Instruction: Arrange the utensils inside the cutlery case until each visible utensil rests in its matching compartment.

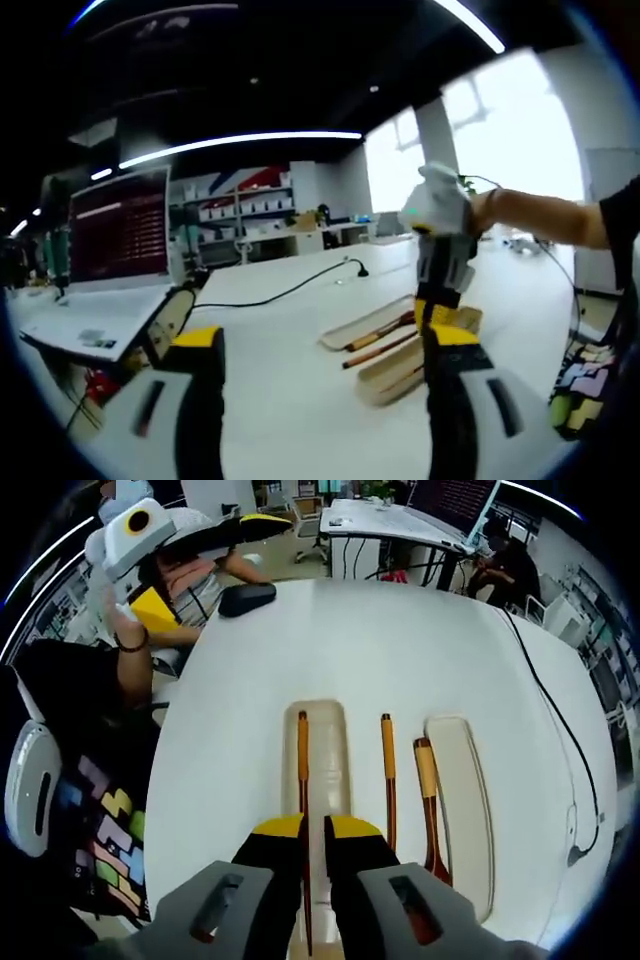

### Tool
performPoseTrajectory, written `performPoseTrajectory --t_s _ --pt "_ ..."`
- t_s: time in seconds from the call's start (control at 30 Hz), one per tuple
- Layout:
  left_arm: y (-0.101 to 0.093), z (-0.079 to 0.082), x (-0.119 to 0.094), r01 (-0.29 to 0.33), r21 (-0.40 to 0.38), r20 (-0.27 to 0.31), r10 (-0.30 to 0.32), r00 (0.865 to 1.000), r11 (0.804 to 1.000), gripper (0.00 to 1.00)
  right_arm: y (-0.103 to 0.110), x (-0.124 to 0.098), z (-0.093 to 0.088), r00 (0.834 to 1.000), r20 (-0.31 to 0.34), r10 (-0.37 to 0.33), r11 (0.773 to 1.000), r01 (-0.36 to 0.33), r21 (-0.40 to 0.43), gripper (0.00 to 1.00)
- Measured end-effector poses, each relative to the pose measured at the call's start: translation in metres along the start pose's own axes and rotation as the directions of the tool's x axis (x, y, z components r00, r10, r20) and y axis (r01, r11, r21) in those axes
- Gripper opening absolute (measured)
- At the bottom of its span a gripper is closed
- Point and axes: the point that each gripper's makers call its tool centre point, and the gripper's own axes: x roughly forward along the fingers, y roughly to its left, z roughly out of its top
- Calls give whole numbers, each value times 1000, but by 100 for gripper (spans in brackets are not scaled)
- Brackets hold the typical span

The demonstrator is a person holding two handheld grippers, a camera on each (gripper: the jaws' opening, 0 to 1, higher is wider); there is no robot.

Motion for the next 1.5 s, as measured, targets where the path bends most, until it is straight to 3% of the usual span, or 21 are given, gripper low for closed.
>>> performPoseTrajectory --t_s 0.33,0.63,0.8,1.07,1.3,1.43,1.5 --pt "0 1 0 3 -4 6 -3 1000 1000 86 -22 -4 0 999 10 -35 998 35 43 8" --pt "2 3 -1 -5 -4 11 5 1000 1000 86 -46 12 -10 999 -15 -50 992 52 111 12" --pt "0 2 0 5 7 7 -5 1000 1000 86 -50 24 -19 998 -53 -39 992 45 117 13" --pt "-1 5 -2 13 11 17 -13 1000 1000 86 -56 32 -22 998 -61 -31 989 40 143 13" --pt "-2 0 1 16 9 3 -16 1000 1000 86 -57 36 -25 994 -102 -34 988 49 144 13" --pt "-2 0 1 13 9 2 -13 1000 1000 86 -64 35 -25 987 -133 -95 992 104 68 6" --pt "-2 0 1 12 6 4 -12 1000 1000 86 -61 36 -24 984 -143 -102 991 113 72 5"
